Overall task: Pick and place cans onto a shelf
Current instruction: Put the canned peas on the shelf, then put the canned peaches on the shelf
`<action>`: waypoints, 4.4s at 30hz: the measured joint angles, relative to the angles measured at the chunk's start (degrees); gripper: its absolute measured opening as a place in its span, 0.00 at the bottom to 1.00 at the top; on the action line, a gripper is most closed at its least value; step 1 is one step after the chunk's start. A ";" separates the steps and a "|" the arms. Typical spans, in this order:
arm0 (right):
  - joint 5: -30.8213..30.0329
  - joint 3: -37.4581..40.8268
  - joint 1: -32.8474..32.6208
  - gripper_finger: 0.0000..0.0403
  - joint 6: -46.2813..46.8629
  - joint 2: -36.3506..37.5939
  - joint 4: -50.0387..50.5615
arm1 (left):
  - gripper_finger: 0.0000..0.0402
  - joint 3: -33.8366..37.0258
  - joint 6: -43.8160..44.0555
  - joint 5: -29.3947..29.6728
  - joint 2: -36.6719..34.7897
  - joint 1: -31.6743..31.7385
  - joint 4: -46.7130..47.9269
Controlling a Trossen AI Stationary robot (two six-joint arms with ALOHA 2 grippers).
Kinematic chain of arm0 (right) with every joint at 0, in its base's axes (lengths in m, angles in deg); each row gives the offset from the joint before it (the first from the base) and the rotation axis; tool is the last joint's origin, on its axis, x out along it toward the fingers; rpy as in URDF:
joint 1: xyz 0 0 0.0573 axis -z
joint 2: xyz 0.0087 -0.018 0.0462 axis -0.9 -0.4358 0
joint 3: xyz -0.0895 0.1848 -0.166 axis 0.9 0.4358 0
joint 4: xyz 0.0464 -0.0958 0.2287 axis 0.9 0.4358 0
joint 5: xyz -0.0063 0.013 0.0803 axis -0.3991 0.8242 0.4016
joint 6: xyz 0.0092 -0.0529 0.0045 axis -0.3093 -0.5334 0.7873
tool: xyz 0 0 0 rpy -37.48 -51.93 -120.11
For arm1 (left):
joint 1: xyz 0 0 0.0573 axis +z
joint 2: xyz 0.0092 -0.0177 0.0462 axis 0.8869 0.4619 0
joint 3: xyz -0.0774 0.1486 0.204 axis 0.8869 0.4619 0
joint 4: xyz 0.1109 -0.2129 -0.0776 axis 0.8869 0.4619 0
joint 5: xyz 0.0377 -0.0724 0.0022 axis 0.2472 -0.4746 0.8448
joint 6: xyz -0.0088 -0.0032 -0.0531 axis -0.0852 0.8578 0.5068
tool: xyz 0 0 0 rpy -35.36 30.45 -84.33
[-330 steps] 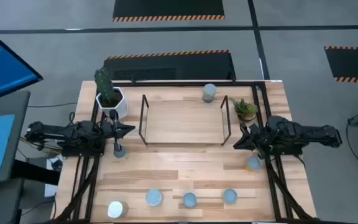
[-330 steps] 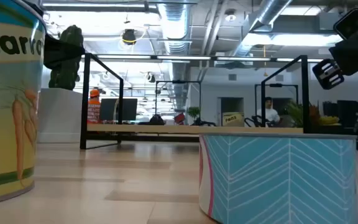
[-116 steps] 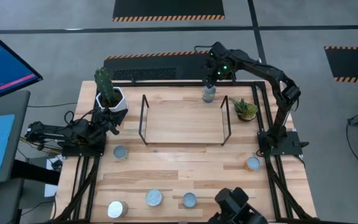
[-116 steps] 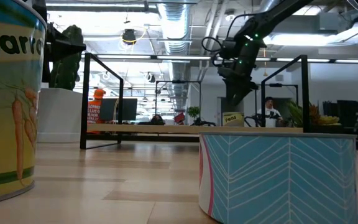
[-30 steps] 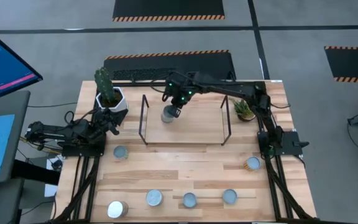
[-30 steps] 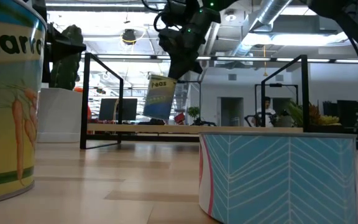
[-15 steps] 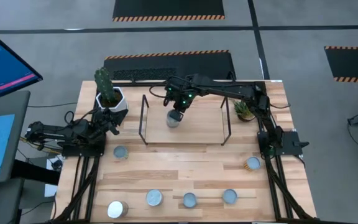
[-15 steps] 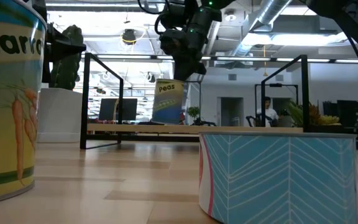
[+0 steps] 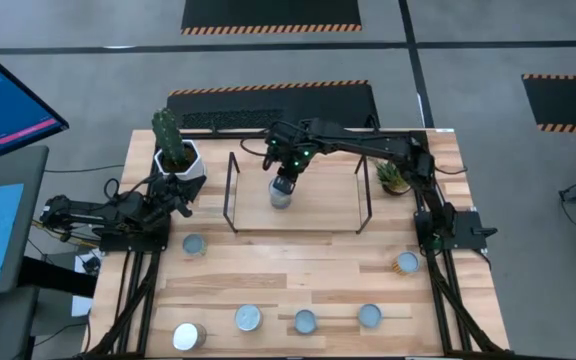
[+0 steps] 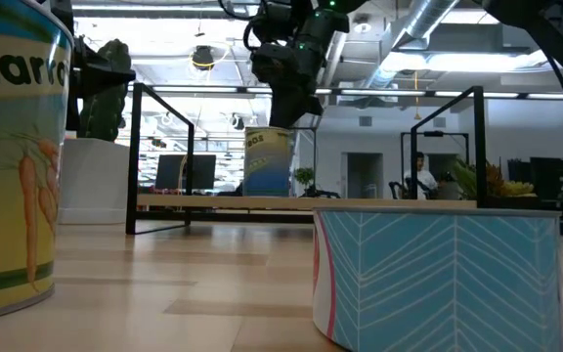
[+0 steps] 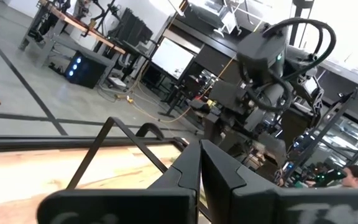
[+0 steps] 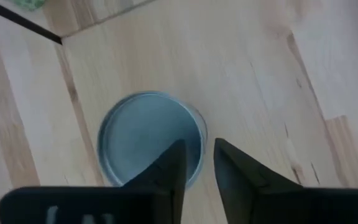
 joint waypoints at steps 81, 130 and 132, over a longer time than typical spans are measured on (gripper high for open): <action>-5.10 10.43 -3.06 0.22 2.04 -1.72 -25.17 | 0.00 0.04 1.90 0.02 0.02 0.00 1.14; -22.34 8.65 -15.03 0.22 18.74 32.82 28.33 | 0.00 -26.34 4.91 -32.89 24.50 -2.44 23.80; -22.65 11.10 -16.64 0.22 19.29 35.03 28.19 | 0.00 -32.96 3.98 -34.71 31.11 -3.64 33.31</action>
